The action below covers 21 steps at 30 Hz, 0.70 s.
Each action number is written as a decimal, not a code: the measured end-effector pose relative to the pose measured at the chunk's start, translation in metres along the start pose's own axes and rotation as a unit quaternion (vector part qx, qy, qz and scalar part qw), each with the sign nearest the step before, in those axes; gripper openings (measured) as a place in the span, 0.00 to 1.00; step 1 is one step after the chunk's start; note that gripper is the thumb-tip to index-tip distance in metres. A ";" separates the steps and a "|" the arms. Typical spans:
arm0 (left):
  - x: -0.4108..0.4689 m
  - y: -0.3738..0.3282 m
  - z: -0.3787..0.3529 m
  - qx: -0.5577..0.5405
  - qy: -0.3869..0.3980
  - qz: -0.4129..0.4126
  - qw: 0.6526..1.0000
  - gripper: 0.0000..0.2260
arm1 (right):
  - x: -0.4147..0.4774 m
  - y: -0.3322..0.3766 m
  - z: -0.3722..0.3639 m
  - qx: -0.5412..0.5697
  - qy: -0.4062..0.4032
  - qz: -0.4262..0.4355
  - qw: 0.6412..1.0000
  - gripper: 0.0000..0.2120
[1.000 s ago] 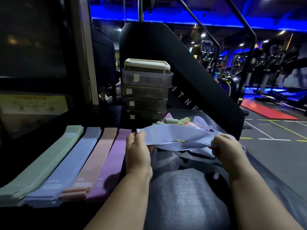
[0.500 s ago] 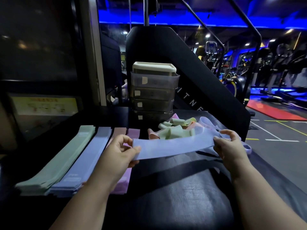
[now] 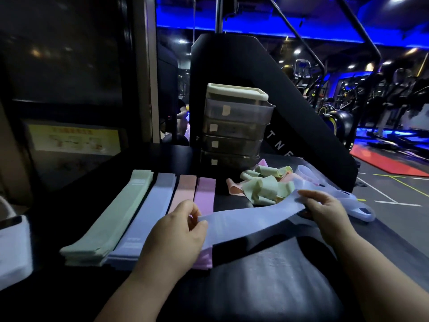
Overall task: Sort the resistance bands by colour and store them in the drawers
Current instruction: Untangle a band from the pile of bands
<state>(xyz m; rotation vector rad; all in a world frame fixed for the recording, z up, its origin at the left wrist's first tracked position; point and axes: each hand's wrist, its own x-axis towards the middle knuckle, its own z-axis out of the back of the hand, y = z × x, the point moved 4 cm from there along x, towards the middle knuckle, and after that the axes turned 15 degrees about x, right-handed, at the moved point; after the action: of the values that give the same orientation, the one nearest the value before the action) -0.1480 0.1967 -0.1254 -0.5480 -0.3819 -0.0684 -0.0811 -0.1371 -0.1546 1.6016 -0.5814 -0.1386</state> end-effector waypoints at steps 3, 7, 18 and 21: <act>0.003 0.011 0.008 -0.007 -0.010 0.000 1.000 0.06 | -0.001 0.005 -0.014 0.017 0.030 -0.020 0.999 0.09; 0.004 0.020 0.023 -0.063 -0.030 -0.016 0.997 0.07 | -0.002 0.019 -0.041 -0.037 0.066 0.000 0.997 0.08; 0.004 0.054 0.040 -0.232 -0.003 0.036 0.972 0.06 | 0.022 0.040 -0.134 0.005 0.050 0.039 0.998 0.14; 0.003 0.069 0.056 -0.173 -0.037 0.053 0.983 0.06 | 0.025 0.039 -0.169 -0.028 0.060 0.033 0.997 0.10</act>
<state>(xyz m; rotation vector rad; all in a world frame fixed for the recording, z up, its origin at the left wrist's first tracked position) -0.1522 0.2843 -0.1143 -0.9159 -0.4155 -0.0115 0.0012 0.0027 -0.0885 1.5244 -0.5321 -0.0091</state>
